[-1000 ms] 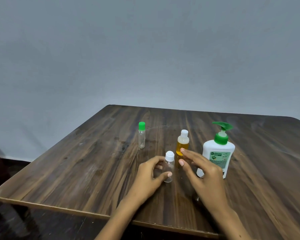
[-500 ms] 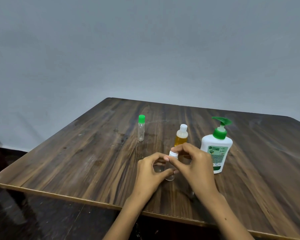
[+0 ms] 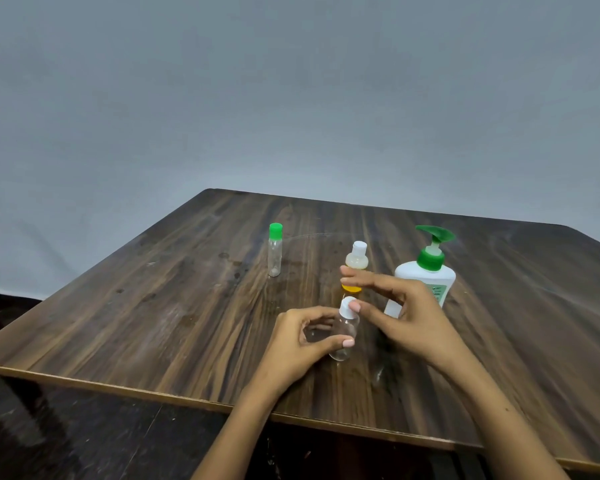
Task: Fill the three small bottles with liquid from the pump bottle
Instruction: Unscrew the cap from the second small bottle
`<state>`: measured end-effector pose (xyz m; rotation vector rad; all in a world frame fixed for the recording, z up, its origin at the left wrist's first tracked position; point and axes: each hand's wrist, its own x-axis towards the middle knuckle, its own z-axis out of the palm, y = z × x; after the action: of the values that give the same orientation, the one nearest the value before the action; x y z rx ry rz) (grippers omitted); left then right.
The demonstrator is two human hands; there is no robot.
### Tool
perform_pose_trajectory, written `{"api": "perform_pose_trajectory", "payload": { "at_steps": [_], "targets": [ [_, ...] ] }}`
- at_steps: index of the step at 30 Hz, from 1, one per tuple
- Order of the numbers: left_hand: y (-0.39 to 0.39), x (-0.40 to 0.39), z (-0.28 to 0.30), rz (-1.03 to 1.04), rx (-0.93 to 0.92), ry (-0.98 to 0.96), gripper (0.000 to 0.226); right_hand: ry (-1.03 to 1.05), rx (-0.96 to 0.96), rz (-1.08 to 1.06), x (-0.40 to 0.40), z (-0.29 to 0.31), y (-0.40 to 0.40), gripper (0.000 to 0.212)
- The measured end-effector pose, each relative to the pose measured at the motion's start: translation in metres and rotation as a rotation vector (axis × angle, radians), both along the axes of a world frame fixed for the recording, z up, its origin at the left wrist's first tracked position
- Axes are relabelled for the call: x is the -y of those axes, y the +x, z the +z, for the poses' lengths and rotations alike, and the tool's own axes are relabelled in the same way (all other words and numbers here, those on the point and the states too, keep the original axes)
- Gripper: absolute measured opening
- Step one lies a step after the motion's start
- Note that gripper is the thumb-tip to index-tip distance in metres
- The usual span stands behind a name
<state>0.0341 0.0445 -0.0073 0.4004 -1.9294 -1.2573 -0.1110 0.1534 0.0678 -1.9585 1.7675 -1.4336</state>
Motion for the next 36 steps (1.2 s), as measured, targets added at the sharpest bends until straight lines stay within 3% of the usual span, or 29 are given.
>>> {"api": "perform_pose_trajectory", "payload": {
  "at_steps": [2,4,6,9,11,14,16,19,23,25,28,30,33,36],
  "targets": [
    [0.001,0.0,0.0,0.004,0.004,-0.013,0.032,-0.054,-0.149,-0.168,0.002,0.0,0.003,0.028],
    [0.001,0.001,-0.001,0.009,0.008,-0.017,0.033,-0.038,-0.257,-0.182,0.004,0.002,0.004,0.024],
    [0.001,0.0,0.0,-0.003,0.01,-0.003,0.035,0.049,-0.23,-0.051,0.004,0.008,0.0,0.011],
    [0.0,-0.001,0.0,-0.015,0.007,0.012,0.039,0.179,-0.133,0.067,0.0,0.018,-0.005,0.028],
    [0.0,0.0,-0.001,-0.014,0.002,0.017,0.036,0.128,-0.203,-0.028,0.002,0.015,-0.003,0.02],
    [0.0,0.0,-0.001,0.017,-0.003,0.013,0.032,0.093,-0.416,-0.168,0.006,0.009,0.004,0.025],
    [0.001,0.0,0.0,0.006,-0.007,-0.002,0.033,0.095,-0.381,-0.067,0.007,0.012,0.0,0.013],
    [0.0,0.0,0.0,-0.005,0.001,-0.006,0.03,0.175,-0.291,0.031,0.003,0.019,-0.002,0.029],
    [0.001,0.0,-0.001,0.003,-0.003,-0.002,0.031,0.171,-0.552,-0.221,0.009,0.011,0.007,0.029],
    [0.001,-0.001,0.001,0.006,-0.009,0.003,0.031,0.172,-0.514,-0.16,0.011,0.012,0.004,0.014],
    [0.001,-0.002,0.002,0.001,-0.008,-0.001,0.028,0.275,-0.396,-0.028,0.007,0.023,-0.001,0.038],
    [0.001,-0.002,0.002,0.003,-0.007,0.003,0.027,0.287,-0.503,-0.121,0.006,0.027,0.002,0.045],
    [0.002,-0.002,0.002,0.02,-0.002,-0.016,0.028,0.278,-0.716,-0.287,0.009,0.026,0.013,0.031],
    [0.002,-0.004,0.003,0.044,-0.016,0.021,0.038,0.246,-0.686,-0.26,0.012,0.026,0.011,0.021]
  ]
}}
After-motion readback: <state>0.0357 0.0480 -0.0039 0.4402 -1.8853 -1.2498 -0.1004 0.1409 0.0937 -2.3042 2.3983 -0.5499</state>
